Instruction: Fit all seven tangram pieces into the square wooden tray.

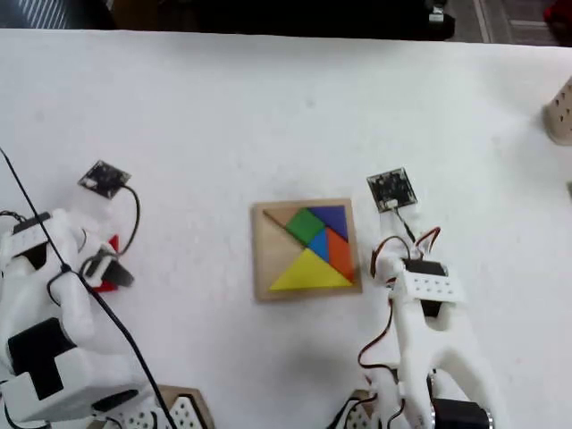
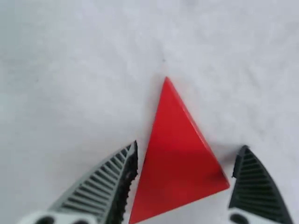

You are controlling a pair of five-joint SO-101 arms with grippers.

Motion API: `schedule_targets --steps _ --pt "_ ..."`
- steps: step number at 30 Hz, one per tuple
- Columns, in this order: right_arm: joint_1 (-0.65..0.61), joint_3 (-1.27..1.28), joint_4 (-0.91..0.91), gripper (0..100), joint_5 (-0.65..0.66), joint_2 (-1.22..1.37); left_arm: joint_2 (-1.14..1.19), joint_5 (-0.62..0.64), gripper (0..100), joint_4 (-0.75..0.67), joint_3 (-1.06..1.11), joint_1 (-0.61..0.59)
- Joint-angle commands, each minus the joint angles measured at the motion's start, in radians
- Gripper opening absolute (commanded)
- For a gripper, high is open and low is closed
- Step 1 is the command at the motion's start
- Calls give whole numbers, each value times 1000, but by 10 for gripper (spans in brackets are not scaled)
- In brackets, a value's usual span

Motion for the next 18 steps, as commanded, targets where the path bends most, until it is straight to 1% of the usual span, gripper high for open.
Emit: schedule_targets --steps 1,4,9,11,18 --pt "-7 -8 -10 18 12 -31 13 -20 309 5 32 16" --pt "-7 -8 -10 18 12 -31 13 -35 260 5 37 15" --pt "-5 -8 -10 18 12 -31 21 -209 290 6 40 -10" --pt "-5 -8 -10 18 12 -31 21 -252 290 11 40 -16" --pt "-5 -8 -10 18 12 -31 13 -305 290 20 32 -27"
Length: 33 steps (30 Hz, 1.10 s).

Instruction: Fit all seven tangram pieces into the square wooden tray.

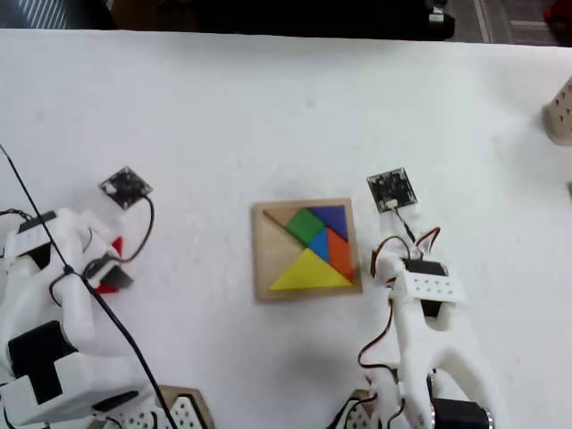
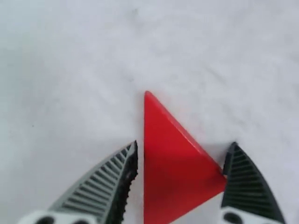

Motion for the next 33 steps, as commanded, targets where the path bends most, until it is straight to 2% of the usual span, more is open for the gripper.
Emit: schedule_targets --steps 1,5,10,19,26,33 --pt "-5 -8 -10 18 12 -31 16 -61 290 41 14 -47" --pt "-7 -8 -12 18 12 -31 16 -115 290 137 -41 -71" --pt "-8 -8 -16 18 12 -31 16 -121 290 206 -118 -91" --pt "-8 -8 -16 18 12 -31 16 -201 290 224 -110 -122" --pt "-8 -8 -18 18 12 -31 16 -364 290 144 -41 -140" --pt "-8 -8 -18 18 12 -31 15 -485 294 158 -48 -140"
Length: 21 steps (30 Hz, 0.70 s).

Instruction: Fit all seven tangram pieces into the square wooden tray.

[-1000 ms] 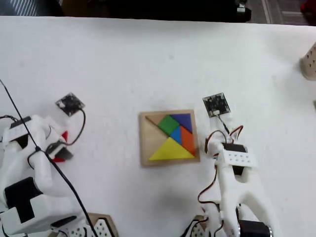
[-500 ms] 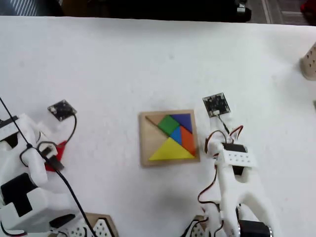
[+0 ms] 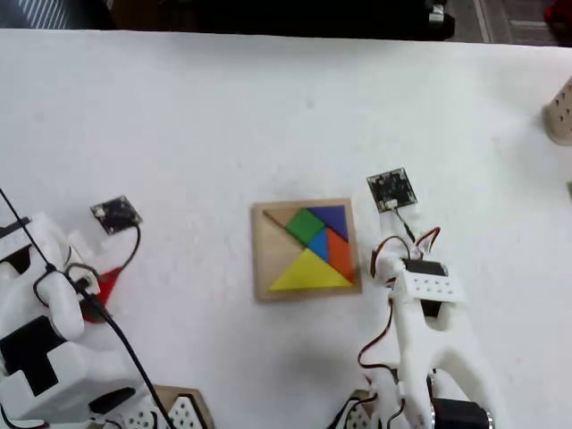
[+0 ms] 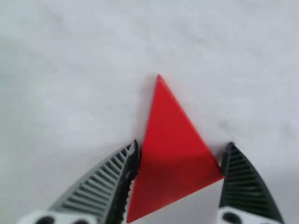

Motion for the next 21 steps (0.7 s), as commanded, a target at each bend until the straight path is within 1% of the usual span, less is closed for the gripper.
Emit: schedule_targets --steps 1,5,9,11,13,16,19,21 --pt "-8 -8 -18 18 12 -31 -8 -167 294 9 -11 -19" --pt "-8 -8 -18 18 12 -31 -8 -275 294 144 -84 -35" --pt "-8 -8 -18 18 12 -31 -8 -322 295 287 -173 -62" --pt "-8 -8 -18 18 12 -31 -8 -325 298 302 -235 -79" --pt "-8 -8 -18 18 12 -31 -8 -307 329 308 -315 -87" --pt "-8 -8 -18 18 12 -31 -7 -262 383 365 -400 -101" --pt "-8 -8 -18 18 12 -31 -7 -264 388 422 -436 -101" --pt "-8 -8 -18 18 12 -31 -7 -265 388 417 -440 -102"
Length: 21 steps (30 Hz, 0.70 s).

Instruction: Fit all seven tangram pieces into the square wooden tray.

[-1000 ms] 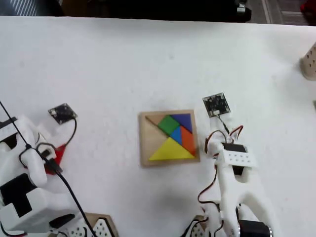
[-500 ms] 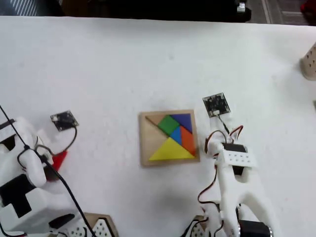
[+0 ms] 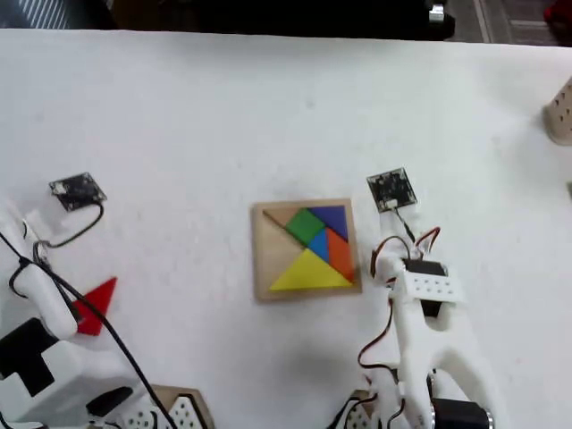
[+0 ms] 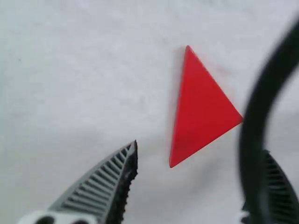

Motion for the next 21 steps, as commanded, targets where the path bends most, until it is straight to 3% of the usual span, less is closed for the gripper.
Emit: schedule_targets --steps 1,10,14,19,21 --pt "-8 -8 -18 18 12 -31 -10 -166 388 18 -64 -18" --pt "-8 -8 -19 18 14 -31 -5 -166 389 71 -103 -107" --pt "-8 -8 -31 18 14 -31 -4 -219 386 77 -94 -68" --pt "-8 -8 -31 18 14 -31 -10 -236 279 84 -72 -42" --pt "-8 -8 -31 18 14 -31 -8 -250 297 97 -69 -31"
